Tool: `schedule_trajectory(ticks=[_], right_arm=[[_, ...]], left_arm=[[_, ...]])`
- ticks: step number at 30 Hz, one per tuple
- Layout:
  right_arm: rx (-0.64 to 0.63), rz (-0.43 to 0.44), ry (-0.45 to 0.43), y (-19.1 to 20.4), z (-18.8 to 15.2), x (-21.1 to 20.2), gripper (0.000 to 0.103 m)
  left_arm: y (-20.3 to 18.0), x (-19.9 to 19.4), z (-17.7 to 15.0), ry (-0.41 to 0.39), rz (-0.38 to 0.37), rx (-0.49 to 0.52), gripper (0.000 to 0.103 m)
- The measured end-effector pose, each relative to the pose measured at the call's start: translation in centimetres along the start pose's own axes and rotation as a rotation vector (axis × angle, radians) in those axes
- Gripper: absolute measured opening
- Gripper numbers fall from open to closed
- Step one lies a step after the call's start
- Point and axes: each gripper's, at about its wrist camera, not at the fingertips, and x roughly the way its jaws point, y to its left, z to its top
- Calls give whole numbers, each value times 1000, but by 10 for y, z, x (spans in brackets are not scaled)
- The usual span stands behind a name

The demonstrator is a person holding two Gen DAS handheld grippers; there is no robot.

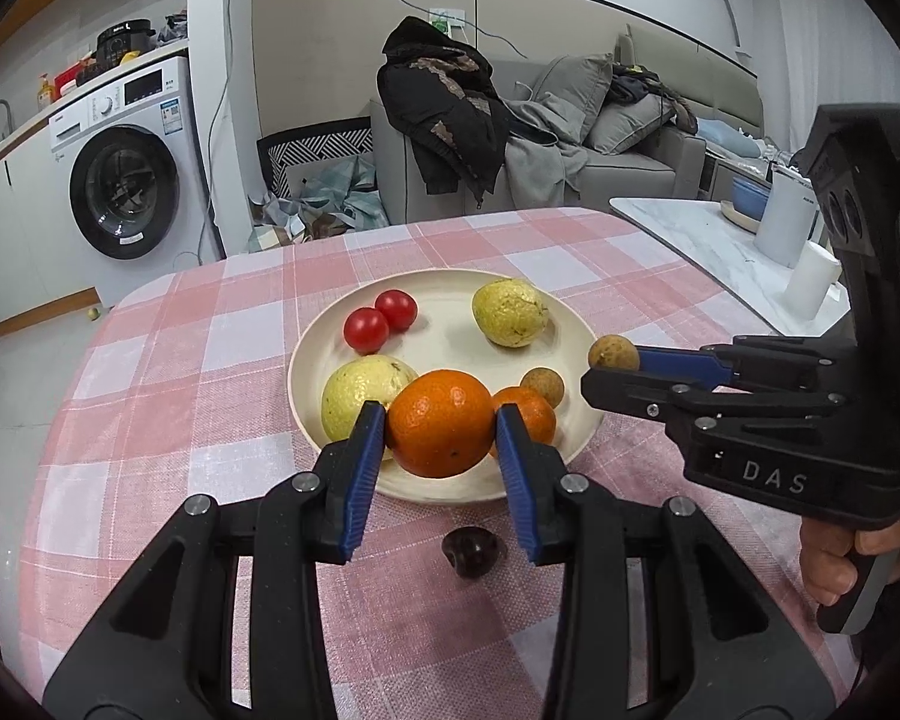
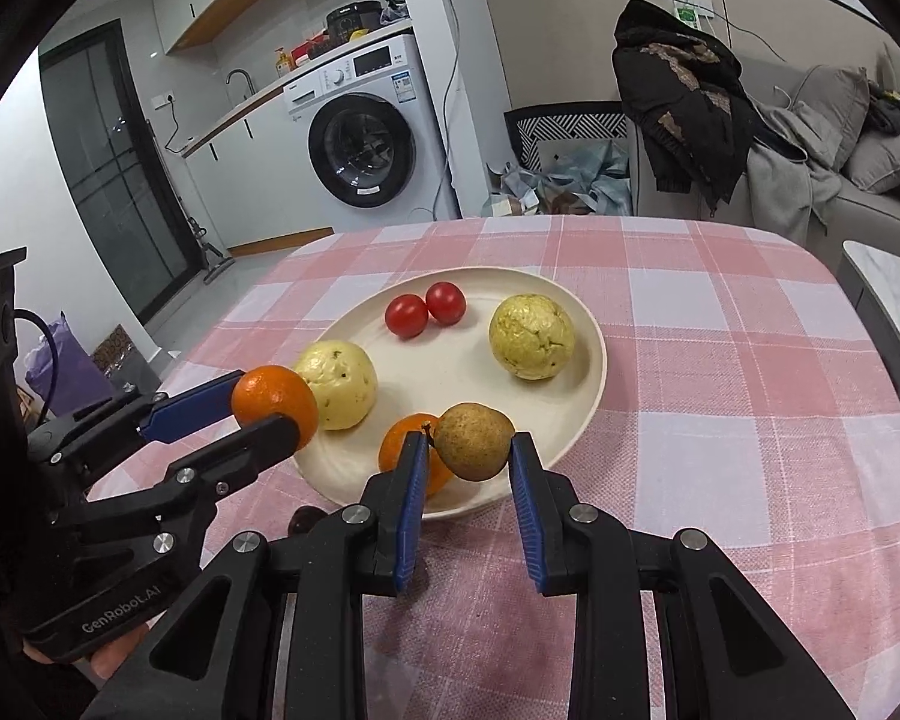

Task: Organize fruits
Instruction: 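Carry both fruits to the plate and release the brown fruit from the right tool, then lower the mandarin onto the plate, open the left tool and withdraw both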

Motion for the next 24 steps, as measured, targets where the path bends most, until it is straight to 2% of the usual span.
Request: schedule_trajectory(ticks=[5,19,24], right_arm=[[-23,-20,4,2,-3,7,29],[-61,-31,18,5,-6,18,29],[-71,-41,17,7,-5,20,29]], left_arm=[[-7,12,-5,20,14,37,35],[-5,43,-12,94,27,51,35],[-3,50,-10,97,30,44,35]])
